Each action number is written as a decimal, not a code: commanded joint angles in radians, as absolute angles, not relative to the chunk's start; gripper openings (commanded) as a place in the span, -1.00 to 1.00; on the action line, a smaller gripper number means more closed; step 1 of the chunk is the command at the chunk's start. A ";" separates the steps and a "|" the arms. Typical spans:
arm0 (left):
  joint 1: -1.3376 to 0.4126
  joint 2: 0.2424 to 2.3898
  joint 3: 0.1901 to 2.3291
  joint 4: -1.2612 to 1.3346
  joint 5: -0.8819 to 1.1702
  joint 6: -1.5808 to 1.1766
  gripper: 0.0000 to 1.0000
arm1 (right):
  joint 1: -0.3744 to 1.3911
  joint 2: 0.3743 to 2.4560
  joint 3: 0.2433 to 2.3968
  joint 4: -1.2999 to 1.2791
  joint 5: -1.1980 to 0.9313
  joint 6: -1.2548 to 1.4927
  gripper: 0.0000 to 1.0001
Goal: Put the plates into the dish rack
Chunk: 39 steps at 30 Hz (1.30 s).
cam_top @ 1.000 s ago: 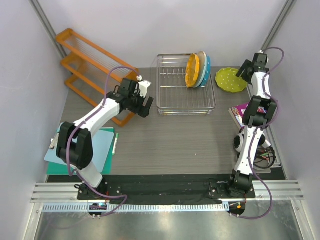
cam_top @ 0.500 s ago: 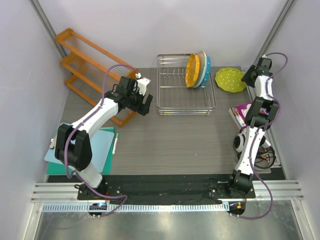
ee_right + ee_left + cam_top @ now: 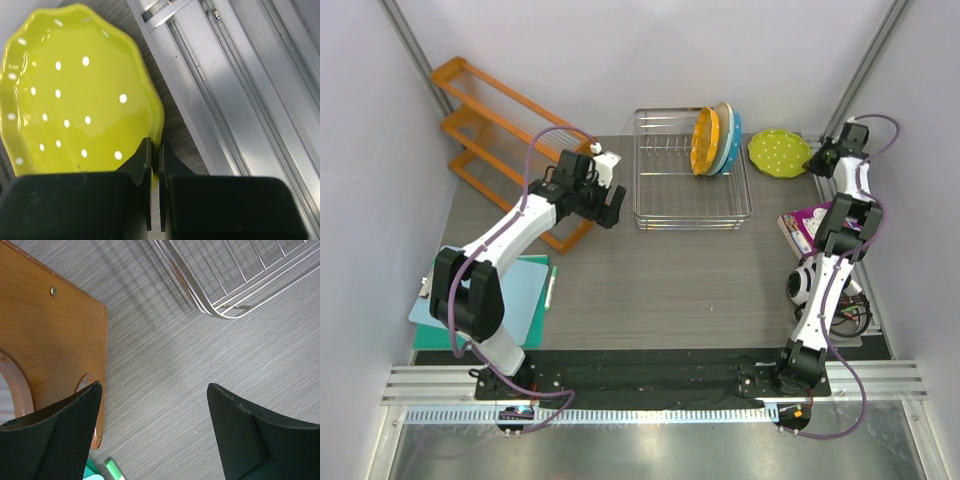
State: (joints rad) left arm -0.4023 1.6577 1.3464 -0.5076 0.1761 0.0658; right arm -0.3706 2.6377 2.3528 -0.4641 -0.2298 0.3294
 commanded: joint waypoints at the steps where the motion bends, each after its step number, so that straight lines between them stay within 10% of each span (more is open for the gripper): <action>1: -0.396 1.638 1.396 -0.505 0.144 0.106 0.73 | -0.382 2.577 2.301 -0.433 -0.366 0.388 -0.98; 39: -0.414 1.368 1.298 -0.342 0.175 0.130 0.85 | -0.491 1.853 1.686 -0.377 -0.512 0.453 -0.98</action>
